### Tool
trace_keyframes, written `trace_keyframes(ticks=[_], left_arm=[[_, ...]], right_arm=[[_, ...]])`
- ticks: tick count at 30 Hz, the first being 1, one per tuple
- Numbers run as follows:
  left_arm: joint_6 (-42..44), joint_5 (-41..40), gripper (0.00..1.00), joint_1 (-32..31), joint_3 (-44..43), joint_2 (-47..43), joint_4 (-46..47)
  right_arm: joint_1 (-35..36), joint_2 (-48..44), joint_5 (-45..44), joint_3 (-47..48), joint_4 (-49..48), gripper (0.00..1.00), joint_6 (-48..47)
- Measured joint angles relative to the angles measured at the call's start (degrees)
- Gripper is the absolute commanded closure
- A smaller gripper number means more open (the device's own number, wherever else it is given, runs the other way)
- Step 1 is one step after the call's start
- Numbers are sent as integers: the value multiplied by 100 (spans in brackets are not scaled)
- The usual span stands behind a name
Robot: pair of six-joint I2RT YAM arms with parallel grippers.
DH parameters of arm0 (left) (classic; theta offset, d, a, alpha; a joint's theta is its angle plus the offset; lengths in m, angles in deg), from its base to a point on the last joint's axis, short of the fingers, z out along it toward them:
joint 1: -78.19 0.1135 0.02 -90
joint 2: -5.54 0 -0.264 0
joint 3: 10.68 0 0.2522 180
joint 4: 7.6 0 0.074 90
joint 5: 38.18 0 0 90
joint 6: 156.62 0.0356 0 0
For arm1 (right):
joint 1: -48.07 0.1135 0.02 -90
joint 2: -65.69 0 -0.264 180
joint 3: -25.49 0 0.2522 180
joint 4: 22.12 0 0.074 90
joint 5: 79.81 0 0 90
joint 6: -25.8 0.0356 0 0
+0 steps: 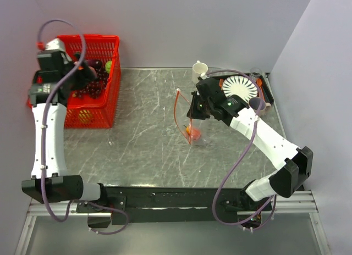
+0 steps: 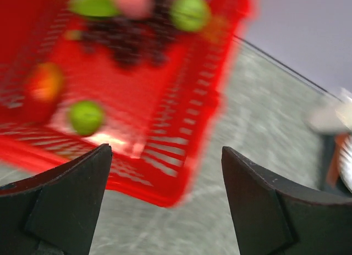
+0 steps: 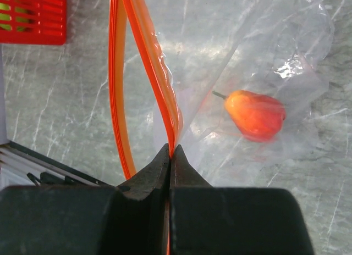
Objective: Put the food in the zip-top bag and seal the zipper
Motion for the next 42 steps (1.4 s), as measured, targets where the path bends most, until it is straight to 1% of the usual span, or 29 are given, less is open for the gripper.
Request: trace_keyframes(ticks=[2, 5, 6, 9, 13, 14, 18, 23, 29, 31, 34, 42], left_arm=[[92, -313, 12, 352, -105, 127, -157], [144, -555, 7, 603, -157, 404, -337], [153, -570, 1, 647, -157, 527, -374], [210, -562, 1, 728, -105, 935, -409], [267, -483, 1, 745, 306, 1438, -352], [319, -461, 1, 745, 372, 1565, -153], [378, -431, 2, 708, 415, 1856, 114], [339, -455, 8, 723, 474, 2267, 138], [232, -608, 7, 730, 719, 3023, 195], [225, -660, 5, 726, 752, 3189, 181], [175, -750, 1, 717, 743, 3296, 186], [114, -1279, 2, 798, 439, 3635, 90]], right_arm=[[0, -4, 35, 0, 0, 100, -55], [0, -9, 61, 0, -4, 100, -151], [0, -17, 63, -7, -20, 100, -179], [-2, -173, 76, -229, -177, 100, -258], [0, -404, 79, -527, -326, 100, -304], [-2, -442, 98, -588, -358, 100, -313], [0, -483, 170, -750, -468, 100, -352], [0, -481, 236, -761, -535, 100, -369], [-2, -483, 372, -791, -680, 100, -385], [0, -483, 385, -837, -713, 100, -391], [-2, -483, 413, -905, -748, 100, -396], [-2, -472, 634, -929, -846, 100, -413]])
